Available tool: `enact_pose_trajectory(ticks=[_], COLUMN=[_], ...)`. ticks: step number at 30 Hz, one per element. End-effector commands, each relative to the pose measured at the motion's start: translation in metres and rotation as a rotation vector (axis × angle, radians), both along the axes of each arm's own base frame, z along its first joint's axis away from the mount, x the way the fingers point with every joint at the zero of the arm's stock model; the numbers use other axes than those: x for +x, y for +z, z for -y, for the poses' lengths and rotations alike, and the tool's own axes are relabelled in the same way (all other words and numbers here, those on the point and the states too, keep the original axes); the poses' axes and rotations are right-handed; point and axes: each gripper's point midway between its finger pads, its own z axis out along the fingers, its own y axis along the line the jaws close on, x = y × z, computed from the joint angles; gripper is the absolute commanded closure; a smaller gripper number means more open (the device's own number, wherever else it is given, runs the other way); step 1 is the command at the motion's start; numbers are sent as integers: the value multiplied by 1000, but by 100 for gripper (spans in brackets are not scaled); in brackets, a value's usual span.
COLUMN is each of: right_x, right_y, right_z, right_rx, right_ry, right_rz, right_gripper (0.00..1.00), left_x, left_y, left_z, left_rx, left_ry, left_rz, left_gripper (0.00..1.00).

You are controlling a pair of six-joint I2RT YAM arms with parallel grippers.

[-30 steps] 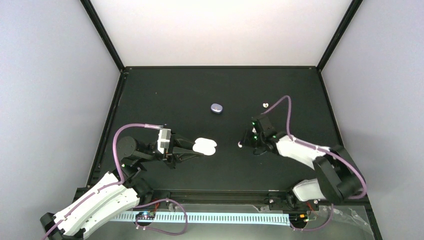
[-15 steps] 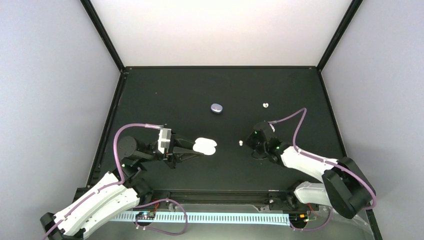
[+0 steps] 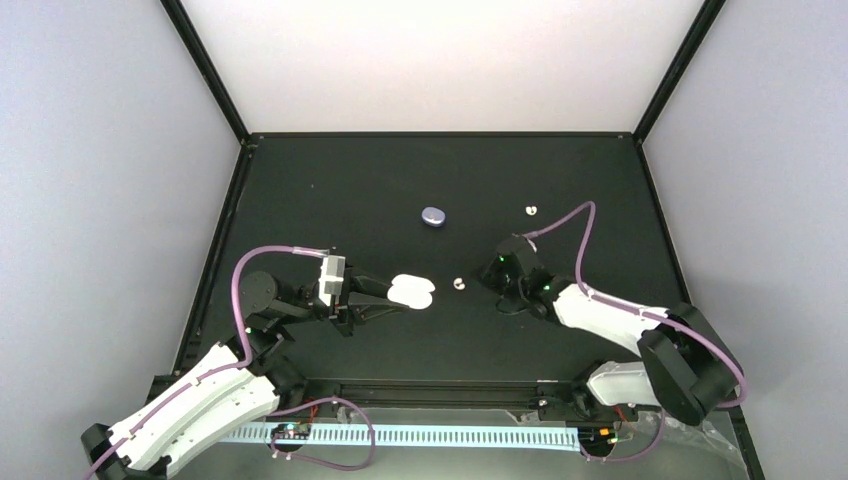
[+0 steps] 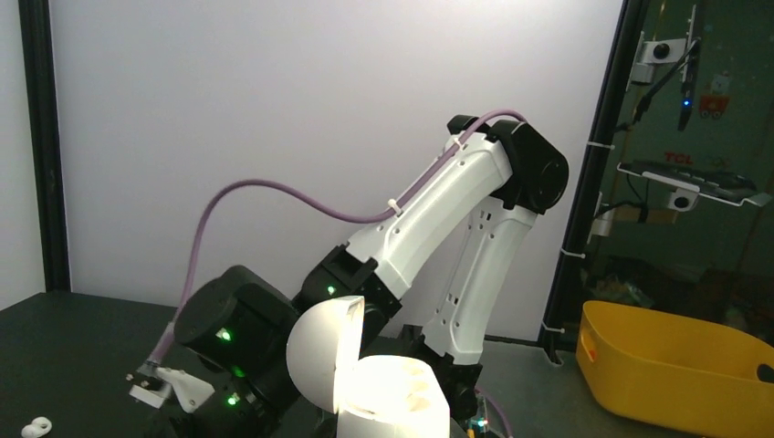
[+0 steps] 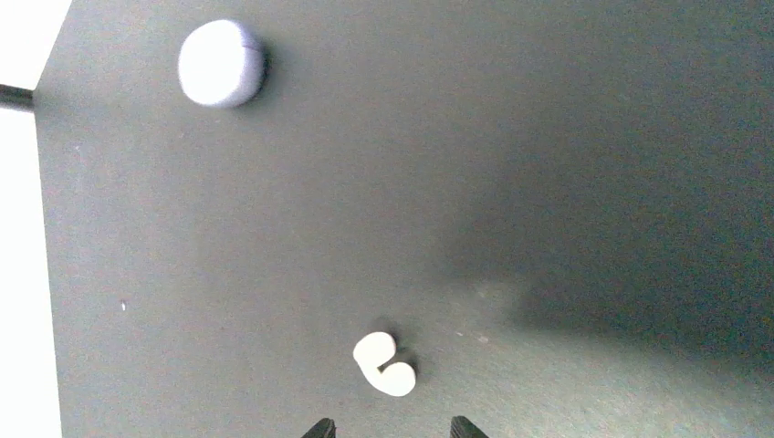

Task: Insert the wireless bluetooth earbuds into the charging case
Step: Place the earbud at the center of the board.

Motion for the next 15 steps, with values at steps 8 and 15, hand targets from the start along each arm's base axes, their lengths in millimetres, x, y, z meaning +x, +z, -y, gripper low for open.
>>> enact_pose_trajectory(ticks=[8,15], right_x=[15,10], right_y=[29,14], right_z=[-53,-76], right_rx=[-266,-365], right_ry=[558,774], right_rz=[182,140], right_gripper=[77,78], left_x=[3,4], left_y=[0,-2], left_z=[0,0], left_rx=[8,14], left_ry=[23,30], left_rz=[9,8], left_gripper=[98,98])
